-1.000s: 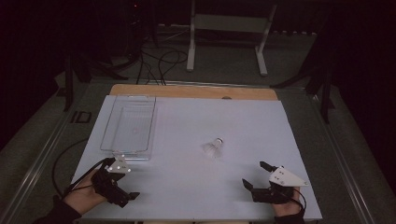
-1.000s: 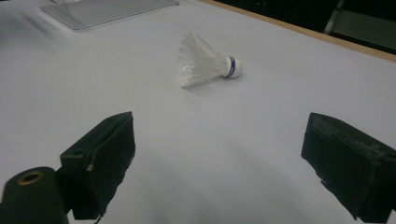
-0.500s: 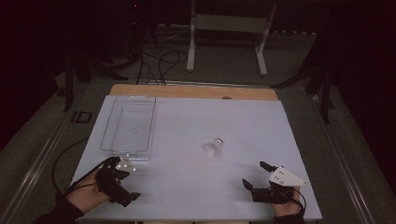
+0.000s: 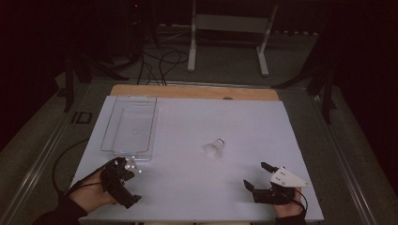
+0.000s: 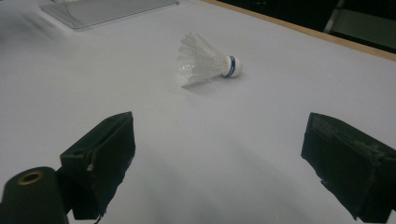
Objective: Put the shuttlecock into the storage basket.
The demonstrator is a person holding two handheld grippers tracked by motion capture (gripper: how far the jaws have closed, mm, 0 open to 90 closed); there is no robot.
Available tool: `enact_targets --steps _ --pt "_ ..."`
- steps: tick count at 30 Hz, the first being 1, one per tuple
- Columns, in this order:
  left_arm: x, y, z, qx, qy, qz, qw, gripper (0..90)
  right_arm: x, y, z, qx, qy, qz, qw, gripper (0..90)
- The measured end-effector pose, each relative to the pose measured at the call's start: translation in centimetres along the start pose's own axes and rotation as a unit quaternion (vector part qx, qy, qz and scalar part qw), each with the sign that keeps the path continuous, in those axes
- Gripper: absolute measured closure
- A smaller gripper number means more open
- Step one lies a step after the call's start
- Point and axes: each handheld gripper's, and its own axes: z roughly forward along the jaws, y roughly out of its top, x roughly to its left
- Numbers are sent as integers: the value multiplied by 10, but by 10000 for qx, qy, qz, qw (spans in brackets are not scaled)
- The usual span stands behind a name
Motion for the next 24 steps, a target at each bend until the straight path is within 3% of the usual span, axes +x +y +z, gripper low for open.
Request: enact_targets --steps 14,24 --pt "-6 16 7 424 -38 39 9991 0 1 0 0 18 -2 -18 10000 99" --pt "-12 33 12 419 -119 92 9990 0 1 0 1 21 -9 -15 10000 99"
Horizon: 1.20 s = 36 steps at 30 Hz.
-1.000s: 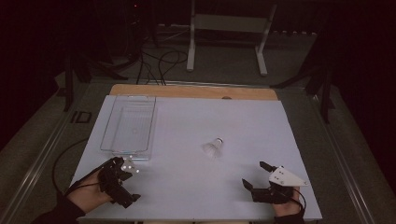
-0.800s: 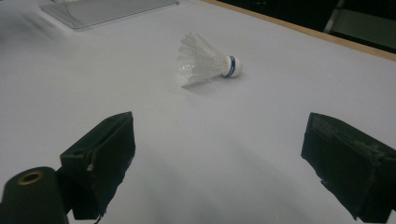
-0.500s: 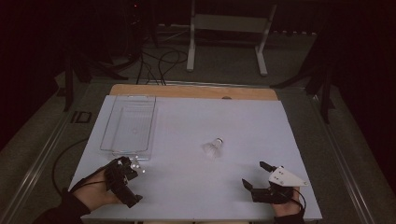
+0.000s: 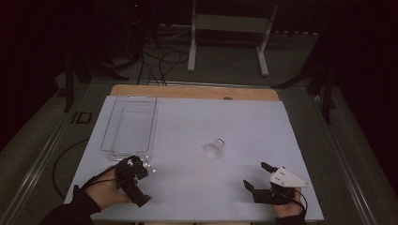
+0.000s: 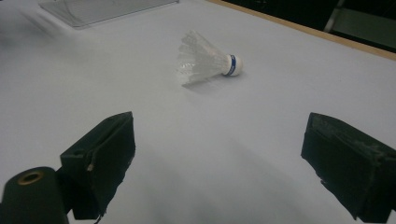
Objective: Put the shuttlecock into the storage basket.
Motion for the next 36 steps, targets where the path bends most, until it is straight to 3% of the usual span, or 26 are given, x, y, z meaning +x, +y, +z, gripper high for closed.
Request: enact_targets --steps 14,19,30,36 --pt "-3 31 0 30 -267 92 9996 0 0 0 0 -4 22 -10 10000 99" --pt "-5 44 2 93 -290 215 9993 0 0 0 0 -9 22 -7 10000 99" --pt "-5 62 3 163 -290 239 9992 0 0 0 0 -16 27 5 10000 99" --pt "-6 71 3 177 -395 339 9985 1 0 0 0 1 17 4 10000 99"
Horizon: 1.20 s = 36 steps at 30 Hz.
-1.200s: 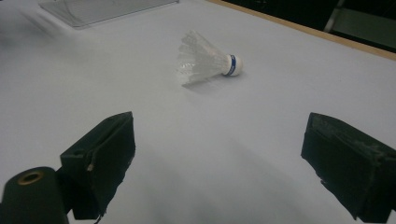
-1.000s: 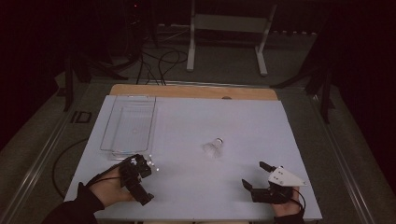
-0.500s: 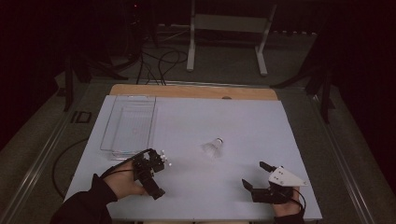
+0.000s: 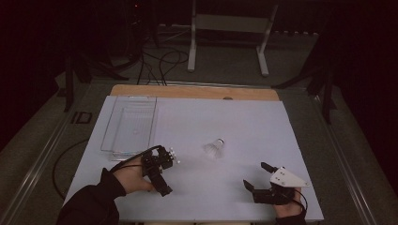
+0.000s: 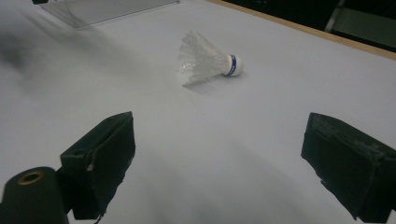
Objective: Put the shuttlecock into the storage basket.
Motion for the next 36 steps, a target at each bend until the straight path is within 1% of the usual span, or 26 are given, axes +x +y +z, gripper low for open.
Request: enact_targets --steps 1,5,10,14,15,23,28,32,34,36 --pt "0 2 0 10 1 29 10000 0 0 0 0 3 -1 -15 10000 99" --pt "0 7 1 66 15 39 10000 1 0 0 0 3 -12 -25 10000 99" --pt "1 16 0 111 -63 48 9999 0 0 0 0 7 -8 -10 10000 99" --pt "2 22 0 128 -72 57 9999 0 0 0 0 4 -9 -28 10000 99" --pt "2 23 0 153 -63 83 9998 1 0 0 0 7 -12 -24 10000 99" --pt "4 30 -1 167 -70 80 9998 1 0 0 0 6 -8 -21 10000 99" --pt "4 37 -1 212 -49 129 9997 1 0 0 0 8 -7 -22 10000 99" --pt "3 43 -3 235 -34 218 9995 1 0 0 0 7 -11 -14 10000 99" --pt "2 47 -4 218 -83 248 9994 1 0 0 0 8 -11 -21 10000 99" --pt "2 51 -5 212 -75 258 9994 1 0 0 1 18 -13 -30 10000 99"
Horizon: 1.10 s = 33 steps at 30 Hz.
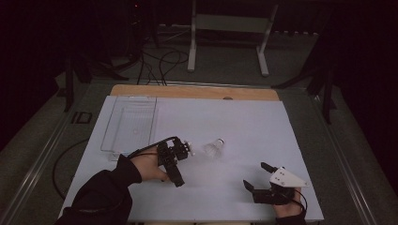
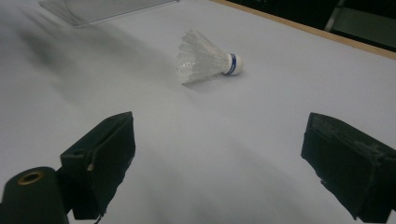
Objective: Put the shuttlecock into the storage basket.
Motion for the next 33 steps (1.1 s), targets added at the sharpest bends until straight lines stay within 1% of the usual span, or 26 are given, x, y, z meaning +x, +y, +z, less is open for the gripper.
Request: enact_targets --steps 2,4,6,7,8,10,11,14,16,19,21,22,24,28,30,33 --pt "1 4 -1 -28 -79 -2 10000 1 0 0 0 -8 -1 0 10000 99" --pt "2 8 -2 -28 -23 -19 10000 1 0 0 -1 -15 -4 -4 10000 99" --pt "2 8 -2 -28 -23 -19 10000 1 0 0 -1 -12 -5 13 10000 99" --pt "4 13 -2 -46 -42 -33 10000 1 0 0 -1 -12 -5 13 10000 99" --pt "4 15 -2 -27 -25 -25 10000 1 0 0 -1 -6 -6 9 10000 99" --pt "7 18 -2 -59 -89 -89 9999 1 0 0 0 -7 -1 4 10000 99" --pt "8 19 -2 -49 -97 -79 9999 1 0 0 0 -8 -4 5 10000 99" --pt "11 24 -2 -101 -135 -175 9997 1 0 0 -1 -12 3 11 10000 99" --pt "13 27 -2 -91 -111 -178 9997 1 0 0 -1 -11 5 14 10000 99" --pt "16 32 -1 -122 -144 -214 9996 1 0 0 0 -16 9 5 10000 99" --pt "17 35 -1 -159 -226 -255 9993 1 0 0 0 -13 11 7 10000 99" --pt "18 36 0 -158 -212 -273 9993 1 0 0 0 -14 13 11 10000 100" --pt "19 40 0 -193 -309 -302 9989 1 0 0 -1 -16 11 7 10000 100" --pt "22 46 0 -270 -408 -337 9982 2 0 0 0 -19 20 -3 10000 100" --pt "24 49 0 -321 -427 -379 9979 8 0 0 0 -19 20 -5 10000 99" --pt "27 53 1 -399 -511 -477 9968 11 0 0 -1 -22 23 -1 10000 99"
